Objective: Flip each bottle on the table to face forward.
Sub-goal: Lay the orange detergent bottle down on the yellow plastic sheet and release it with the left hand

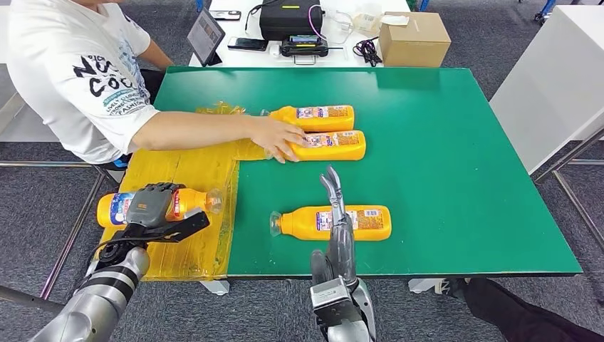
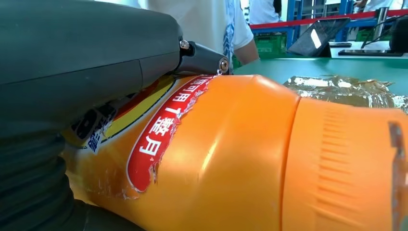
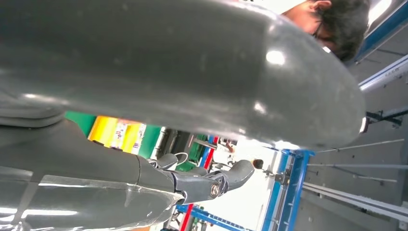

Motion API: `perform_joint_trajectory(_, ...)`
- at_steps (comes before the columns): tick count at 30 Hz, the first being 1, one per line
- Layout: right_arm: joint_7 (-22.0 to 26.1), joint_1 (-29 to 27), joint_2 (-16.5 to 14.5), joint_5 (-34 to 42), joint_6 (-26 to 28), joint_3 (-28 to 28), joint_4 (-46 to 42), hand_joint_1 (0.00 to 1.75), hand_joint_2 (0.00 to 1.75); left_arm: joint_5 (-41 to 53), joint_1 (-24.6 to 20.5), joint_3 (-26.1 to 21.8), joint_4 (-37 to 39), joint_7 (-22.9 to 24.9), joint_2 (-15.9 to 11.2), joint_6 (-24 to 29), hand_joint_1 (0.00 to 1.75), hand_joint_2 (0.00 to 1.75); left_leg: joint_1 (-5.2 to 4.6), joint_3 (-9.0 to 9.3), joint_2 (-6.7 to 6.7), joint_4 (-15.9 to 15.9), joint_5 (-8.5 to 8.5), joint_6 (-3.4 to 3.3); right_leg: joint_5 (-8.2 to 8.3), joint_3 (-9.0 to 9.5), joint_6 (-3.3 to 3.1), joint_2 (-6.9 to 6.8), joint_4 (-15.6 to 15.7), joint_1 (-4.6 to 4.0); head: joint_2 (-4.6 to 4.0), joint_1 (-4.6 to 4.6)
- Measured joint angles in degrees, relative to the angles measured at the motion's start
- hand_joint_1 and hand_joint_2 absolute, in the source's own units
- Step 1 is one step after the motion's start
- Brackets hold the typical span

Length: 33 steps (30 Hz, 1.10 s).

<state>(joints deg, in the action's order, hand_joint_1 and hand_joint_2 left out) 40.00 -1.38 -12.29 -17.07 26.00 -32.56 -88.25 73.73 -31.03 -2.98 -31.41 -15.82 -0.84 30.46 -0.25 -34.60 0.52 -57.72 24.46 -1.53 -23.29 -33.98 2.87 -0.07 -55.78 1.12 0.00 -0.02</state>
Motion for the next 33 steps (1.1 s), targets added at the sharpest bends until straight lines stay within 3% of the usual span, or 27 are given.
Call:
perform_joint_trajectory(6,0.0,0.0,-0.1,0.0,-0.8,0.3,0.4,0.0,0.0,0.6,-0.6,-0.1,1.1,0.7,-0.1,-1.1,1.75,1.75,0.0,0.06,-0.01,0.0,0.0,0.0,0.0,0.04,0.0,0.0,0.0,-0.01,0.0,-0.01)
perform_joint_trajectory(7,0.0,0.0,-0.2,0.0,-1.1,0.4,0.5,0.0,0.0,1.0,-0.7,0.0,1.3,1.1,-0.1,-1.5,1.66,1.75,0.0,0.09,-0.01,0.0,0.0,0.0,0.0,0.06,0.0,0.0,0.0,-0.01,0.0,-0.01)
perform_joint_trajectory(10,0.0,-0.1,-0.4,0.0,-2.2,0.7,0.8,0.0,0.0,3.7,-0.9,0.3,1.9,3.2,-0.1,-2.2,0.38,1.75,0.01,0.18,0.0,0.0,0.0,0.01,0.0,0.15,-0.01,0.0,0.0,-0.01,0.0,-0.01)
perform_joint_trajectory(11,0.0,-0.2,-0.5,0.0,-2.4,0.8,0.9,0.0,0.0,4.8,-1.0,0.5,2.2,4.2,-0.1,-2.5,0.03,1.75,0.01,0.22,0.0,0.0,0.01,0.01,-0.01,0.2,-0.02,0.0,0.0,-0.01,0.0,-0.01)
perform_joint_trajectory(18,0.0,-0.9,-0.8,-0.6,-2.4,1.3,1.5,0.0,0.0,4.6,-2.6,1.3,3.9,6.3,-0.2,-9.2,0.0,1.75,0.0,0.56,0.01,0.1,0.04,0.06,-0.04,0.53,-0.07,-0.01,0.0,-0.01,0.0,0.0)
perform_joint_trajectory(33,0.0,-1.0,-0.9,-0.6,-2.3,1.6,1.7,0.0,0.0,3.7,-3.0,1.2,4.1,5.8,-0.3,-10.7,0.0,1.75,0.0,0.62,0.0,0.1,0.03,0.07,-0.01,0.56,-0.1,0.0,0.0,-0.01,0.0,-0.02)
